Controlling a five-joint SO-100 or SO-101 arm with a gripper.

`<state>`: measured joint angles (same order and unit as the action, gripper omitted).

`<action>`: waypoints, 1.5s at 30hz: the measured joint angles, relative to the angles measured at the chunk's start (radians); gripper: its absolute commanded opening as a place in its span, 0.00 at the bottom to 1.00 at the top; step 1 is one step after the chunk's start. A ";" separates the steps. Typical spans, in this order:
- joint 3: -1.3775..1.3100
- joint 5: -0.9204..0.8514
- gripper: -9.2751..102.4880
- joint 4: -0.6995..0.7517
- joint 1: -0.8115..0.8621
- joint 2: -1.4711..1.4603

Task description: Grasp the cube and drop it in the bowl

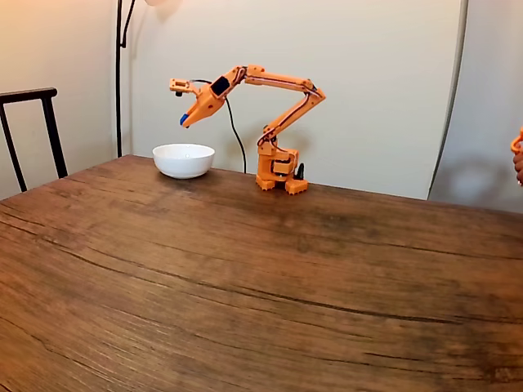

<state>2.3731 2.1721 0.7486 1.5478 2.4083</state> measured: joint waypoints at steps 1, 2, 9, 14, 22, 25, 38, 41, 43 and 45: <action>0.008 0.002 0.18 -0.014 0.000 -0.011; 0.015 0.003 0.22 -0.026 0.000 -0.020; 0.025 0.006 0.35 -0.038 -0.006 -0.029; 0.025 0.006 0.35 -0.018 -0.008 -0.029; -0.095 -0.002 0.29 0.225 -0.132 0.031; -0.176 -0.015 0.18 0.337 -0.189 0.100; -0.391 -0.086 0.08 0.676 -0.532 0.368; -0.399 -0.094 0.08 0.706 -0.655 0.426; -0.399 -0.118 0.08 0.718 -0.750 0.457; -0.399 -0.140 0.08 0.727 -0.850 0.483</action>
<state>1.9742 2.0325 1.4757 0.6980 2.8916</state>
